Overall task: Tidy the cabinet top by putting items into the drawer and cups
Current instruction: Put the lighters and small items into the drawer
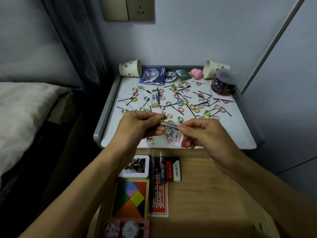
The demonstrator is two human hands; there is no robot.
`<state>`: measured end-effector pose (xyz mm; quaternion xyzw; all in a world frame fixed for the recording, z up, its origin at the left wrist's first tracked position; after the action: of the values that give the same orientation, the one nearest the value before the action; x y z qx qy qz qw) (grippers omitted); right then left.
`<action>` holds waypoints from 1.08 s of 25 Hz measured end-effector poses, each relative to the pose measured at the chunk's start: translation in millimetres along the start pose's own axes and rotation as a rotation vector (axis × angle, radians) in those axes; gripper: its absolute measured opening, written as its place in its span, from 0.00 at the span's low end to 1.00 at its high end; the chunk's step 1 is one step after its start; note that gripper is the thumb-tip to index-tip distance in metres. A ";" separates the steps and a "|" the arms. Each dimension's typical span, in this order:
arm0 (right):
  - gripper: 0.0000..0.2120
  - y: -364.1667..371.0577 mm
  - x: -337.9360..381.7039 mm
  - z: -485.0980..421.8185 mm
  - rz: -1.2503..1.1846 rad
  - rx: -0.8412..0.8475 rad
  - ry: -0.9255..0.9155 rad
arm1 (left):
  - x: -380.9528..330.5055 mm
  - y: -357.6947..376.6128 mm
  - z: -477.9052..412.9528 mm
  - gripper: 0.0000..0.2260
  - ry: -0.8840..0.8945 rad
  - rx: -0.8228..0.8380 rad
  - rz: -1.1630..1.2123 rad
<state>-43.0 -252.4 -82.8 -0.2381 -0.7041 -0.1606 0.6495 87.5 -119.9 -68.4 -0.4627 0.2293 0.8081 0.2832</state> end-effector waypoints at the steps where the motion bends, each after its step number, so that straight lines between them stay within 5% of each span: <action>1: 0.04 0.4 0.1 0.7 0.003 0.016 -0.003 | -0.8 -1.4 0.0 0.06 -0.005 0.005 -0.032; 15: 0.04 15.9 -10.5 -3.3 -0.008 0.037 0.029 | 6.2 -14.1 2.8 0.04 0.020 -0.014 -0.104; 19: 0.07 27.0 3.5 -11.8 0.059 0.192 0.040 | -0.9 -26.2 4.9 0.03 0.070 -0.066 -0.103; 22: 0.10 37.6 20.0 -57.9 0.313 0.220 -0.042 | -10.7 -47.9 3.4 0.05 0.138 -0.199 -0.101; 27: 0.21 68.5 -5.0 -164.4 1.159 0.206 -0.153 | -15.4 -78.0 1.5 0.04 0.246 -0.424 -0.252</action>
<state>132.2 -283.8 -76.2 -0.5302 -0.5161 0.3070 0.5985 145.2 -65.5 -62.7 -0.6314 0.0283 0.7341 0.2484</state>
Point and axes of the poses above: each hand's wrist, its own z-axis away from the middle knuckle, its own y-axis out of the palm, x = y × z, the point moved 2 cm from there along -z, towards the middle knuckle, and after that the axes turned 14 degrees about -y, right-handed, at the moved point
